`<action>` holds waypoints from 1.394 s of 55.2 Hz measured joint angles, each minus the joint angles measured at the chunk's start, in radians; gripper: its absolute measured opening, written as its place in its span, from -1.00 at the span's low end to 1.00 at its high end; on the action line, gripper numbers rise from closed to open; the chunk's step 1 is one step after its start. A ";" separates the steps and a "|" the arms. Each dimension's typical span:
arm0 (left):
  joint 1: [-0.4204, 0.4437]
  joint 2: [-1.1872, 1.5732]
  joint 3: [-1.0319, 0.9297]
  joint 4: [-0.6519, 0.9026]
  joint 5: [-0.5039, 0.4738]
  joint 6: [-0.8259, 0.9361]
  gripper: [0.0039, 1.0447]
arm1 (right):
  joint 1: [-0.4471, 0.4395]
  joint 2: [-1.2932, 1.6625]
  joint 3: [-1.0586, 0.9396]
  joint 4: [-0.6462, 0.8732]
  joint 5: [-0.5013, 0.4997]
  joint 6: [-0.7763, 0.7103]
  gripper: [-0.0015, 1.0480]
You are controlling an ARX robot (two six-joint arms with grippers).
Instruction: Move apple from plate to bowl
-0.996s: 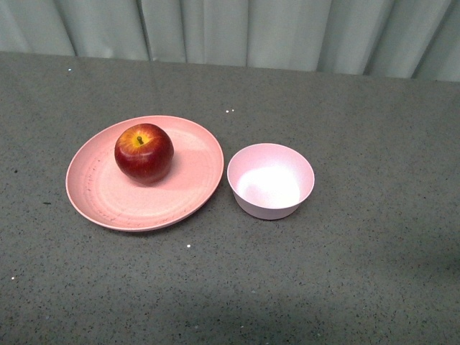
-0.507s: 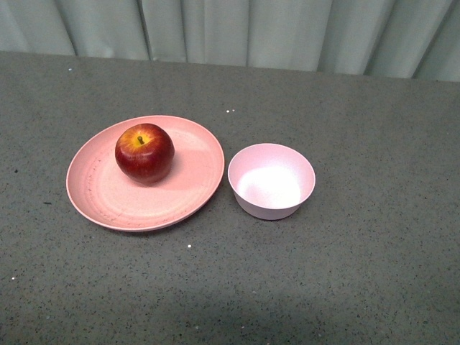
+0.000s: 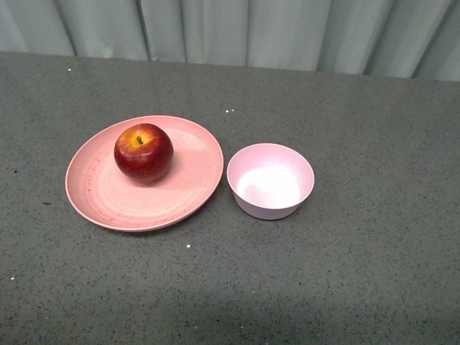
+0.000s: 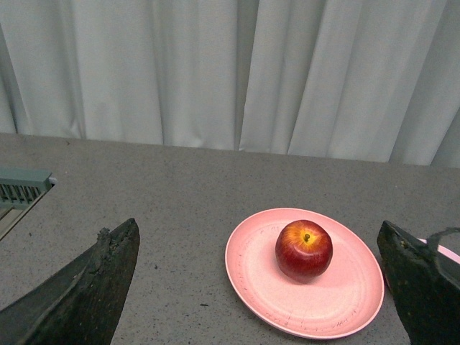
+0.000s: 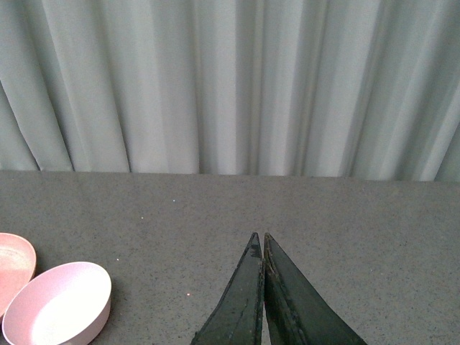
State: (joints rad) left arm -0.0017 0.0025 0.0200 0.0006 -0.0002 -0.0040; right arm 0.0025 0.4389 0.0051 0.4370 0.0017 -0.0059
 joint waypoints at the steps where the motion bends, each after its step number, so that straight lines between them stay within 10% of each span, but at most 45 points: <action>1: 0.000 0.000 0.000 0.000 0.000 0.000 0.88 | 0.000 -0.010 0.000 -0.009 0.000 0.000 -0.98; 54: 0.000 0.000 0.000 0.000 0.000 0.000 0.88 | 0.000 -0.434 0.001 -0.435 -0.003 0.000 -0.98; 77: 0.000 0.000 0.000 0.000 0.000 0.000 0.88 | 0.000 -0.435 0.001 -0.436 -0.003 0.000 0.68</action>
State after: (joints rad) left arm -0.0017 0.0021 0.0200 0.0006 -0.0002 -0.0044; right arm 0.0025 0.0044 0.0059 0.0013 -0.0010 -0.0063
